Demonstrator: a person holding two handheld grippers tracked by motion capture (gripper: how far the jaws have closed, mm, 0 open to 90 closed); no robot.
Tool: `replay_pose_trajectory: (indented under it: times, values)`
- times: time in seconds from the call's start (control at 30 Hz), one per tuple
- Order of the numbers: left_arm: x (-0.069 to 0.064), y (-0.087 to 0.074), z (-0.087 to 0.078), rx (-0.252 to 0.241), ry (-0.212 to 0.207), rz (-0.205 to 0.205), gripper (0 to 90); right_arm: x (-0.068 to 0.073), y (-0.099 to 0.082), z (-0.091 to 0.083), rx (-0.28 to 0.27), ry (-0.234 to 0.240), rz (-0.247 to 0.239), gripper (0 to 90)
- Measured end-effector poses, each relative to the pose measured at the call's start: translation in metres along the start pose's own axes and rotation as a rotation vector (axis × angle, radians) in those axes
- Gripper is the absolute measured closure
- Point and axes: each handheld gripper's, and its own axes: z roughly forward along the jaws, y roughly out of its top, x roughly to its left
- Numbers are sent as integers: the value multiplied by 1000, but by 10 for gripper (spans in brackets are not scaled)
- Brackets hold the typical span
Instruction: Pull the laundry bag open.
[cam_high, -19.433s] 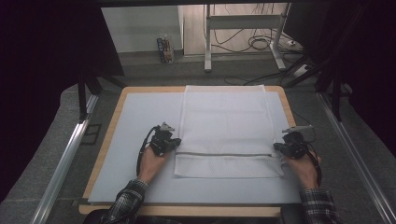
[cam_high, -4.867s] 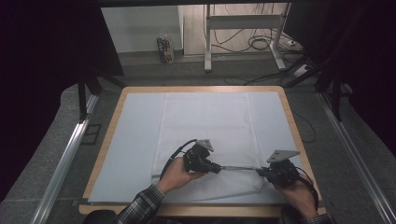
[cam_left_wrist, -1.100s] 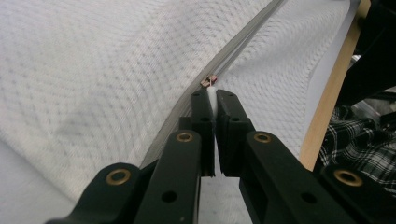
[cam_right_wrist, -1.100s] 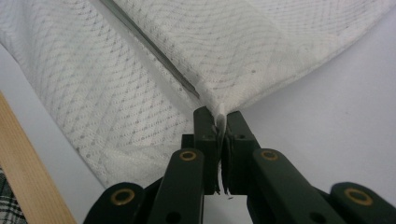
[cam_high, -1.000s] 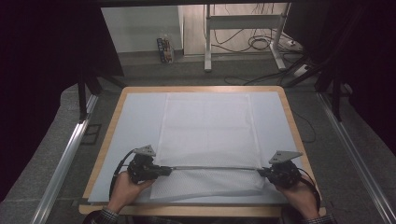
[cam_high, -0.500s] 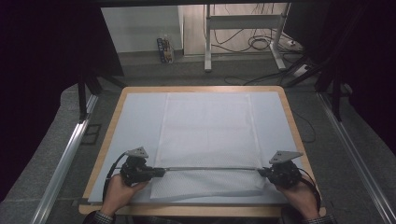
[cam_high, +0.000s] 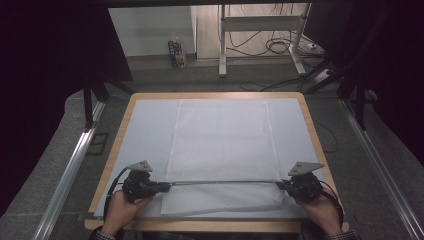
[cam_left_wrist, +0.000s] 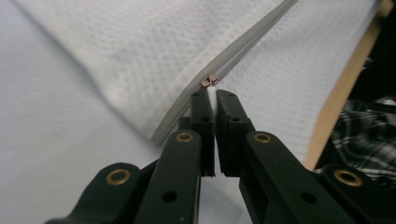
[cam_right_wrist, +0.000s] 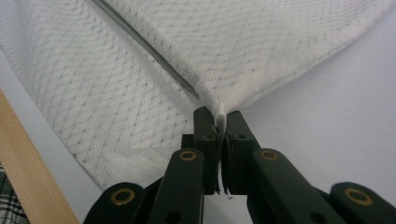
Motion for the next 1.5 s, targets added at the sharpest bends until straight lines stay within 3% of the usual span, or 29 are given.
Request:
replay_pose_trajectory:
  times: [0.2, 0.3, 0.47, 0.77, 0.97, 1.0, 1.03, 1.1, 1.17, 1.23, 1.3, 1.5]
  values:
    - [2, -4, -4, -7, 1, -14, 871, 0, 0, 0, 3, 1, 2, 858]
    - [4, -7, -7, -4, 22, -22, 871, -1, -1, -1, 3, -2, 6, 858]
    - [11, -17, -15, -18, 37, -58, 871, -2, -2, -2, 1, -8, 12, 859]
    - [14, -21, -16, 12, 91, -75, 872, -1, -3, -1, 14, 23, 20, 859]
    - [14, -20, -12, 34, 89, -77, 870, 1, -5, -1, 18, 25, 17, 845]
    - [14, -20, -10, 47, 103, -70, 870, 1, -5, -3, -1, 26, 16, 768]
    - [14, -20, -10, 47, 103, -70, 870, 1, -5, -3, -1, 26, 16, 768]
    - [14, -20, -11, 39, 108, -71, 869, 1, -7, -2, 7, 32, 25, 568]
    - [13, -20, -12, 38, 115, -68, 869, 2, -8, -1, 16, 39, 12, 490]
    - [13, -20, -12, 39, 118, -66, 868, 4, -9, 0, 27, 30, -3, 476]
    - [12, -20, -11, 47, 123, -62, 868, 6, -12, -2, 49, -10, -37, 461]
    - [10, -20, -9, 57, 138, -42, 858, 2, -16, -6, 38, -33, -17, 444]
